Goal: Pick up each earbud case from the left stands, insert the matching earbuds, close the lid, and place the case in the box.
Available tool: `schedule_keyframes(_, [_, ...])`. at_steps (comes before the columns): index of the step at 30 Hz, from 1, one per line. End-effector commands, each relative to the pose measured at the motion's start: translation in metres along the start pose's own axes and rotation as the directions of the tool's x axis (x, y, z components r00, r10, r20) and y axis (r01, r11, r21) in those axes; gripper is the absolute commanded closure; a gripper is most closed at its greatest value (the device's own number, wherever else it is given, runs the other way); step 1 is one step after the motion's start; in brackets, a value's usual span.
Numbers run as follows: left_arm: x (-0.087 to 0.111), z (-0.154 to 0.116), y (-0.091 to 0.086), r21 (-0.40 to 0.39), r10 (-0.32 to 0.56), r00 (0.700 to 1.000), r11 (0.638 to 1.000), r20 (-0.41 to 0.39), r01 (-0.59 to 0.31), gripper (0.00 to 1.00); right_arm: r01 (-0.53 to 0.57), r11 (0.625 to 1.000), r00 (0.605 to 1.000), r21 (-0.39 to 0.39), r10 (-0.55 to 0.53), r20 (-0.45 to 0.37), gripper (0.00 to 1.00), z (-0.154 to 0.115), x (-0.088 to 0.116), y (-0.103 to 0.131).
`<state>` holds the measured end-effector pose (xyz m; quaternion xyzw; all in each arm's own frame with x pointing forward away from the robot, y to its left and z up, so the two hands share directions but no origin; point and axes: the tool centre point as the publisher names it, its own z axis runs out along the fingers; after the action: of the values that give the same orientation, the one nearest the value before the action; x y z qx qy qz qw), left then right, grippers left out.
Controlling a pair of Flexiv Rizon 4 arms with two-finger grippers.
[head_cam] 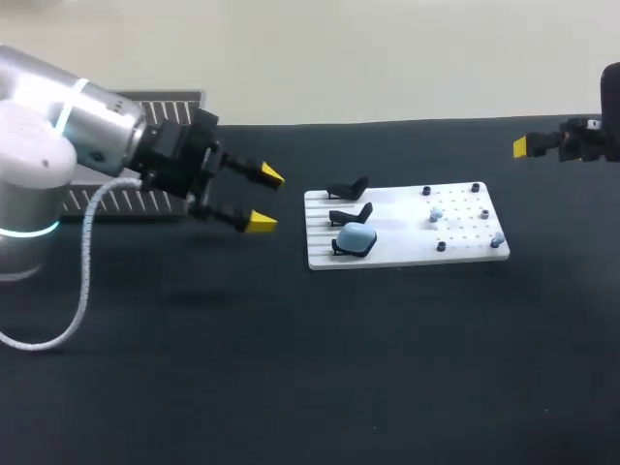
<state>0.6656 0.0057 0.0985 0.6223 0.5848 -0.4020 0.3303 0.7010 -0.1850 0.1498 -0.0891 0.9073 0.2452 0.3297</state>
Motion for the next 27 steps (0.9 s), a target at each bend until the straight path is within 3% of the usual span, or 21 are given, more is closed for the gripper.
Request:
schedule_keyframes(1, [0.004,0.017,0.004,0.014,0.002,1.0,1.0,0.004,-0.002,0.0,0.001,1.0,1.0,-0.002,-0.001,0.0,0.0,0.0,0.0,0.0])
schedule_keyframes(10, [0.008,0.04,-0.007,0.0,0.012,1.0,1.0,-0.012,-0.012,0.01,0.001,1.0,1.0,-0.002,-0.001,0.0,0.0,0.0,0.0,0.0])
schedule_keyframes(18, [0.014,0.055,-0.011,0.007,0.01,1.0,1.0,-0.01,-0.01,0.14,0.001,1.0,1.0,-0.002,-0.001,0.0,0.0,0.0,0.0,0.0])
schedule_keyframes(19, [0.014,0.056,-0.011,0.009,0.009,1.0,1.0,-0.007,-0.009,0.22,0.001,1.0,1.0,-0.002,-0.001,0.0,0.0,0.0,0.0,0.0])
schedule_keyframes(24, [0.015,0.061,-0.011,0.015,0.01,1.0,1.0,-0.002,-0.01,0.17,0.001,1.0,1.0,-0.002,-0.001,0.0,0.0,0.0,0.0,0.0])
schedule_keyframes(27, [0.015,0.062,-0.008,0.02,0.012,1.0,1.0,0.003,-0.012,0.21,0.001,1.0,1.0,-0.002,-0.001,0.0,0.0,0.0,0.0,0.0])
